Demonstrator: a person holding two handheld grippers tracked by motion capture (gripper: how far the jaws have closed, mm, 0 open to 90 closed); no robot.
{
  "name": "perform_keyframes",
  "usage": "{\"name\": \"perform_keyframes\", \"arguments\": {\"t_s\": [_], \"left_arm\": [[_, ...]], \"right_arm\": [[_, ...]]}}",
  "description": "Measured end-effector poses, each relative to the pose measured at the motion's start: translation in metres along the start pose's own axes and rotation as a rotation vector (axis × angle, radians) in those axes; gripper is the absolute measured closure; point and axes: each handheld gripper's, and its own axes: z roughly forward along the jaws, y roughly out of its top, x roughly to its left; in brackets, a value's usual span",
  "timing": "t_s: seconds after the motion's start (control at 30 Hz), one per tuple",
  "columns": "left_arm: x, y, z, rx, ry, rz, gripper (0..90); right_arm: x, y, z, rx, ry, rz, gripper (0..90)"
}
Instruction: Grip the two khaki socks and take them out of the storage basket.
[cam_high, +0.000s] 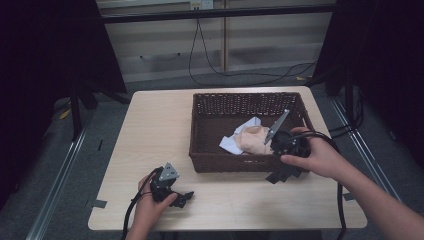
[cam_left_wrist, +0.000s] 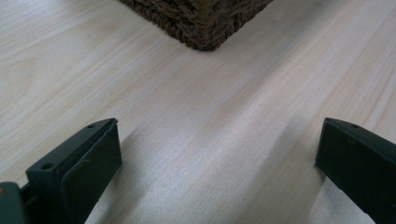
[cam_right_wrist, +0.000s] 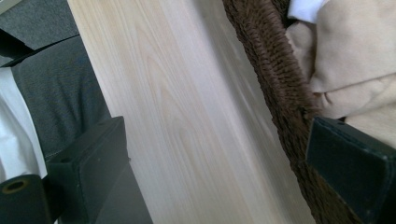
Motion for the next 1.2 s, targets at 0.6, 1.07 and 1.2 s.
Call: {"name": "perform_keyframes", "arguments": {"t_s": [0.6, 1.07, 1.2], "left_arm": [[0.000, 0.000, 0.000, -0.002, 0.001, -0.003, 0.0], [0.000, 0.000, 0.000, -0.002, 0.001, -0.002, 0.0], [0.000, 0.000, 0.000, -0.007, 0.003, -0.003, 0.0]], "right_arm": [[-0.046, 0.024, -0.018, 0.073, -0.045, 0.067, 5.6], [-0.095, 0.036, 0.019, 0.081, -0.131, 0.232, 5.8], [-0.103, 0.038, 0.030, 0.101, -0.164, 0.236, 14.0]]}}
